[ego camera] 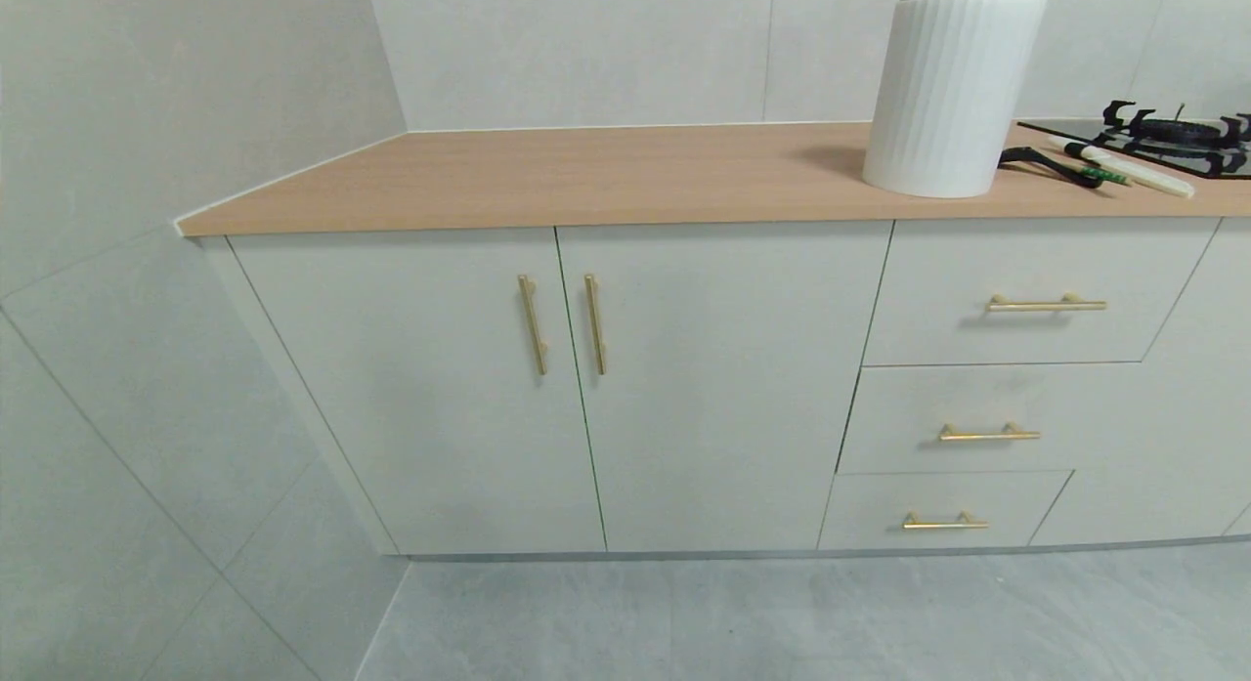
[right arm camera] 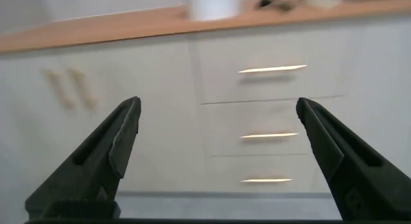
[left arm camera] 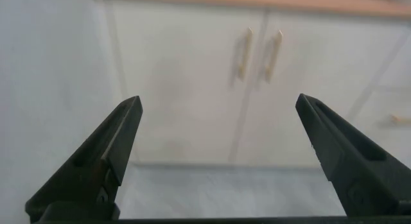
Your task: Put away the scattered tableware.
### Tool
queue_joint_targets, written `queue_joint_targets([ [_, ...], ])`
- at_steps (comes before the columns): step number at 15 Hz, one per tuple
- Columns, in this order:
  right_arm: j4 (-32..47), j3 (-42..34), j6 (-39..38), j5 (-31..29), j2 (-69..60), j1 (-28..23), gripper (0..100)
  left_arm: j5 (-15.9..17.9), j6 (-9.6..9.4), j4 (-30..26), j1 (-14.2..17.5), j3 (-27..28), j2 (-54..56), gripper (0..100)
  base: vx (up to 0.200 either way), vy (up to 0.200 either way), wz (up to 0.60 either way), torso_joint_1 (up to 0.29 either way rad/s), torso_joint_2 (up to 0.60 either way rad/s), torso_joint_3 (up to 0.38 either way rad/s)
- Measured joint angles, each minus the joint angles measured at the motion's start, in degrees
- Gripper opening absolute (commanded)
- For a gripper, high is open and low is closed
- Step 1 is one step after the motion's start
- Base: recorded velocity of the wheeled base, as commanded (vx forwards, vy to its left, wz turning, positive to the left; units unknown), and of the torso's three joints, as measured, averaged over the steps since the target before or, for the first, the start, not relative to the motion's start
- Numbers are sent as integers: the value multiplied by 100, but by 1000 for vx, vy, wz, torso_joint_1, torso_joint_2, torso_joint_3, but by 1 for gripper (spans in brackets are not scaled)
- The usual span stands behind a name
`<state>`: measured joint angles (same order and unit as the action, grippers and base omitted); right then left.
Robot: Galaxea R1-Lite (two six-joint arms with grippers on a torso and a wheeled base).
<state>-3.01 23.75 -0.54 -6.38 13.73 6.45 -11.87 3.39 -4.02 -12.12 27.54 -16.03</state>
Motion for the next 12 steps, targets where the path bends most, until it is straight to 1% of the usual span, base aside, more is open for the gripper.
queue_joint_targets([
  [2,401,1,234,44,-675,-434,100,112,-233,-267,294,-4,529,100,0,0,0,0,0,0],
  [3,558,-11,254,0,-913,-524,100,20,-284,-315,416,-4,702,100,0,0,0,0,0,0],
  [5,577,-16,263,-180,-1195,-601,100,-93,-310,-323,625,-4,918,100,0,0,0,0,0,0],
  [6,579,-24,263,-202,-1268,-621,100,-84,-361,-355,811,-9,1028,100,0,0,0,0,0,0],
  [7,588,-62,261,-202,-1310,-629,100,0,-486,-432,962,-34,1176,100,0,0,0,0,0,0],
  [8,574,-193,261,-196,-1342,-624,100,71,-629,-522,1064,-119,1328,100,0,0,0,0,0,0],
  [9,577,-424,258,-185,-1362,-629,100,99,-678,-572,1133,-257,1424,100,0,0,0,0,0,0],
  [11,423,-1168,258,-174,-1378,-629,100,134,-697,-585,1187,-717,1537,100,0,0,0,0,0,0],
  [12,184,-1529,261,-165,-1382,-629,100,148,-700,-577,1202,-930,1568,100,0,0,0,0,0,0],
])
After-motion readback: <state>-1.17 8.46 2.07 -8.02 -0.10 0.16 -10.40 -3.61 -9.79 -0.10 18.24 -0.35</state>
